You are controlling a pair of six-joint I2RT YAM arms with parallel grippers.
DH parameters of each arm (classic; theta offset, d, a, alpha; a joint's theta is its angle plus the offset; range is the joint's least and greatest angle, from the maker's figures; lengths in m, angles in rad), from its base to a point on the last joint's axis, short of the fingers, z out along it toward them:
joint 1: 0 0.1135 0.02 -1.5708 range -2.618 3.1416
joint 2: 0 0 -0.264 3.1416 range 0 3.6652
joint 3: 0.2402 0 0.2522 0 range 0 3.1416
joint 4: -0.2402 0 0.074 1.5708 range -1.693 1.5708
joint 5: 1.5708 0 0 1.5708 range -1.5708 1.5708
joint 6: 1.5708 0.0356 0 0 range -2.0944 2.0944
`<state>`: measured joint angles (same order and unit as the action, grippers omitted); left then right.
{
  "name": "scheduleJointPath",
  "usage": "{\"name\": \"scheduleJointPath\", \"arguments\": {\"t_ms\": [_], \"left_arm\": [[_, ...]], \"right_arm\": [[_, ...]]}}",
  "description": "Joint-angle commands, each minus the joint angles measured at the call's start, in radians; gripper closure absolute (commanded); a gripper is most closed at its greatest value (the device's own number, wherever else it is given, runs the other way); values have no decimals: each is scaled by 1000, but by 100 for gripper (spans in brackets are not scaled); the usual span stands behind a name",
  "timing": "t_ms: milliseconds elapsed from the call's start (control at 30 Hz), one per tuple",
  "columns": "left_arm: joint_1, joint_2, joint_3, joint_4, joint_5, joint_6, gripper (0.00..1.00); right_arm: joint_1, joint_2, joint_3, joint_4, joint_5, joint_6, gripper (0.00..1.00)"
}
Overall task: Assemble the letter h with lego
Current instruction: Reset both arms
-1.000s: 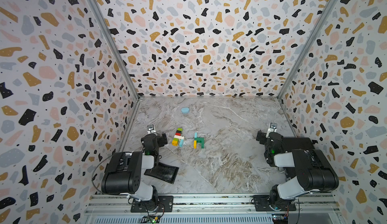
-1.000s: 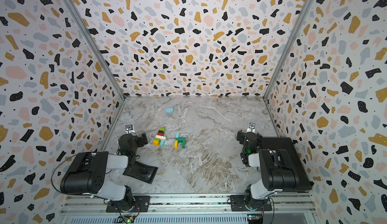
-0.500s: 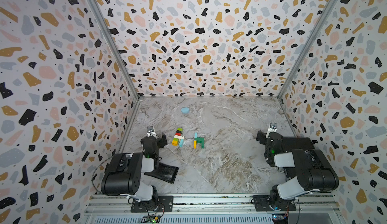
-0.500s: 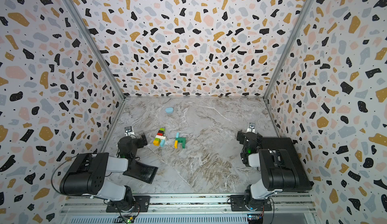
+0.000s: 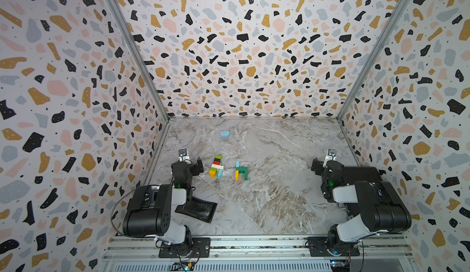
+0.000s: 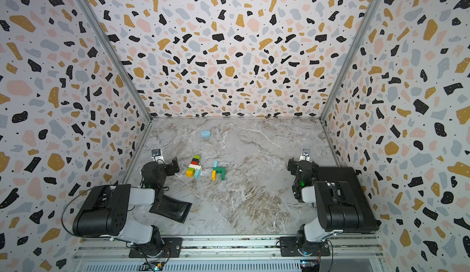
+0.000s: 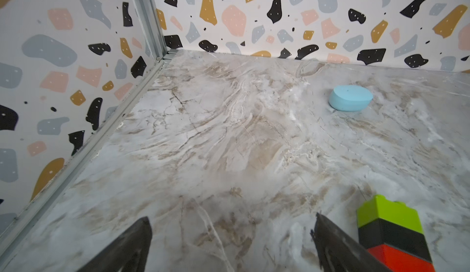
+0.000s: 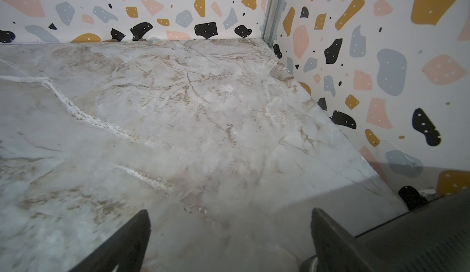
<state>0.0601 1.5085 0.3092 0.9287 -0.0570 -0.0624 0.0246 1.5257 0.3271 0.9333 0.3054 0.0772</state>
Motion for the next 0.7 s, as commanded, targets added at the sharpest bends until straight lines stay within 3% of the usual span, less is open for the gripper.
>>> {"name": "scheduleJointPath", "arguments": {"t_ms": [0, 600, 667], "left_arm": [[-3, -1, 6, -26, 34, 18, 1], [0, -8, 2, -23, 39, 16, 1], [-2, -21, -58, 84, 118, 51, 1]], "right_arm": [[2, -9, 3, -2, -1, -7, 0], [1, -9, 3, -2, 0, -7, 0], [2, -9, 3, -2, -1, -7, 0]]}}
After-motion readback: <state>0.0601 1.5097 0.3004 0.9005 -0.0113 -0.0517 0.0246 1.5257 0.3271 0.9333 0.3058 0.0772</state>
